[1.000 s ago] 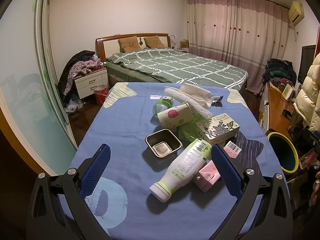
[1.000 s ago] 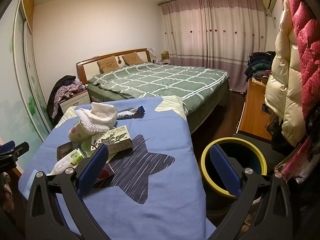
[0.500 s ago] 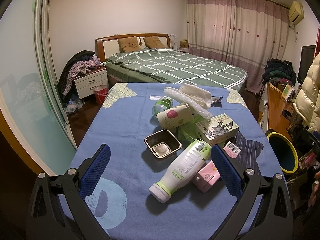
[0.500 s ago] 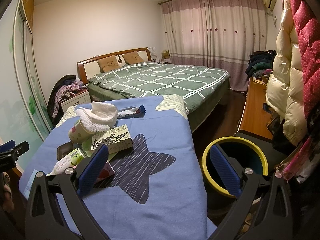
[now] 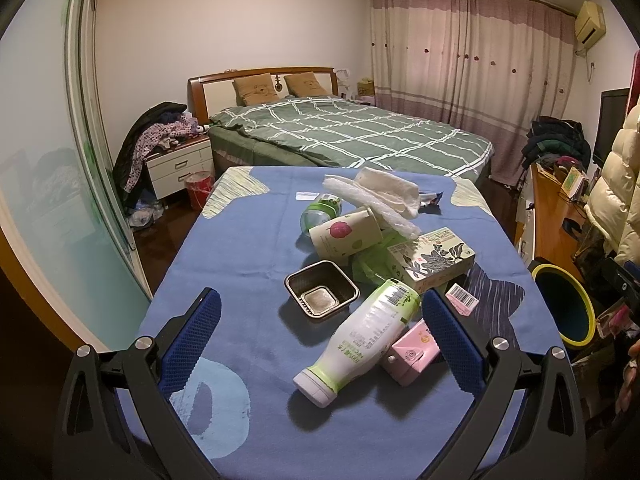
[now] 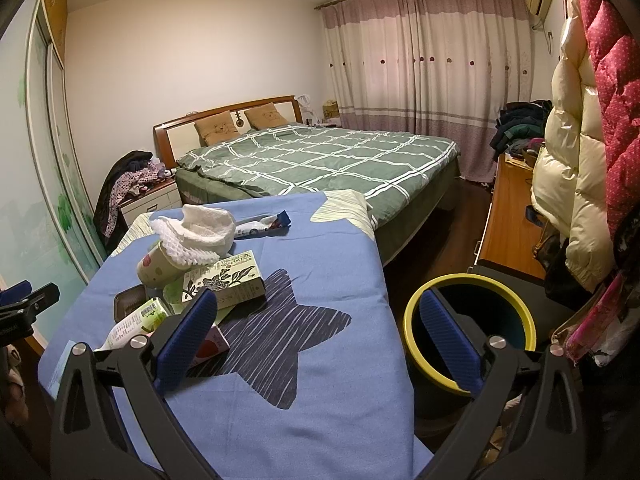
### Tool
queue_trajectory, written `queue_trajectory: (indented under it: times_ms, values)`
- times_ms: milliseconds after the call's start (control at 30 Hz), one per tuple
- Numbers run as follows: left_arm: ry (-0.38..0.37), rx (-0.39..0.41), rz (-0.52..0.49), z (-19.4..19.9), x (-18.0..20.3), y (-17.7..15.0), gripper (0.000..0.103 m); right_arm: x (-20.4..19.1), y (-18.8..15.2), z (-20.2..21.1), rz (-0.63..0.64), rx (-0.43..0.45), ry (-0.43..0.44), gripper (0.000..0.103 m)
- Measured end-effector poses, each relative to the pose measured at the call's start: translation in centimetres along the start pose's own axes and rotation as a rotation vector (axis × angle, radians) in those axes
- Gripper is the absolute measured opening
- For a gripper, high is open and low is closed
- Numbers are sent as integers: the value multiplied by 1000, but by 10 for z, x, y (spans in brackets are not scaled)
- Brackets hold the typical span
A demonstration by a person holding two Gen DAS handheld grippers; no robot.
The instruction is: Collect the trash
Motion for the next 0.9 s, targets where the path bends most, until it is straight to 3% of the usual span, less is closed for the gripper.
queue_trajectory:
  times_ms: [433,833,900]
  values:
    - [10,-12,24,-10,-7,4,99,-12,-10,-13,6,-21,29,97]
    - [67,-52,88,-40,-51,1,99,-103,0,-80,148,-113,194,96]
    - [67,-61,93,-45,-55,0,99,-114,2,-95,158,-134,223,88]
Point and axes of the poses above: each gripper's, at about its wrist camera, not at the fingertips, and z roughly against the way its jaws point, x to its right, y to its top, the point moved 6 cm from there along -z, roughly the way its jaws point, and after that the axes turned 1 degree about y, right-handed, at the moved point
